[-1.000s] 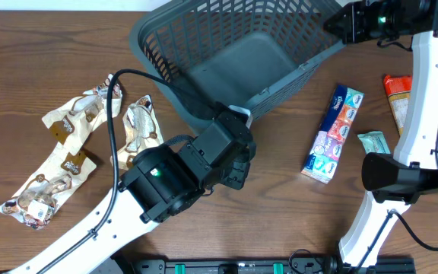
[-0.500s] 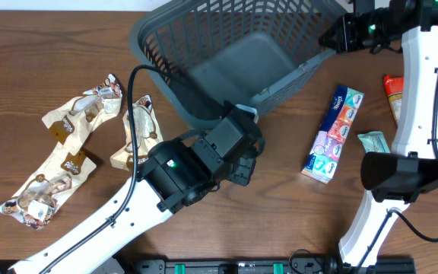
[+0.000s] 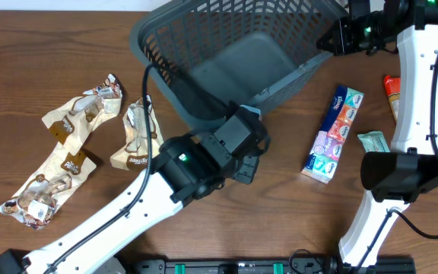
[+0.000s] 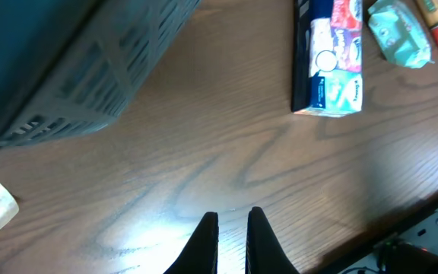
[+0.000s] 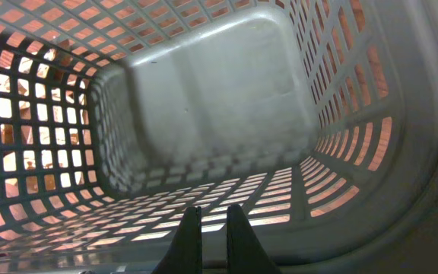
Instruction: Pack container
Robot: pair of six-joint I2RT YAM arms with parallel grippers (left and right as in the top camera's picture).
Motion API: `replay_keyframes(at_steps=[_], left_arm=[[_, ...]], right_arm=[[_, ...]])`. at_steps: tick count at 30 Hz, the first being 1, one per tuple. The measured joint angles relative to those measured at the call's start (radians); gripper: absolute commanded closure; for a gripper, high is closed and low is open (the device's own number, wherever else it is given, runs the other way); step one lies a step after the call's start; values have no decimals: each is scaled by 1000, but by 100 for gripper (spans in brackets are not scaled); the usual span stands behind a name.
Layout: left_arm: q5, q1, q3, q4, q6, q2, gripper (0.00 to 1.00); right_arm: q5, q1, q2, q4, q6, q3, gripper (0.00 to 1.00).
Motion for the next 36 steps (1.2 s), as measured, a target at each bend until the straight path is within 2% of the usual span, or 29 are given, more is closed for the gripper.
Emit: replay_keyframes(at_steps=[8, 36], left_arm=[[-39, 0, 0, 1, 8, 20, 94], [-64, 97, 0, -3, 175, 20, 94]], right_arm=[[0, 0, 0, 0, 0, 0, 99], [0, 4, 0, -3, 0, 0, 99]])
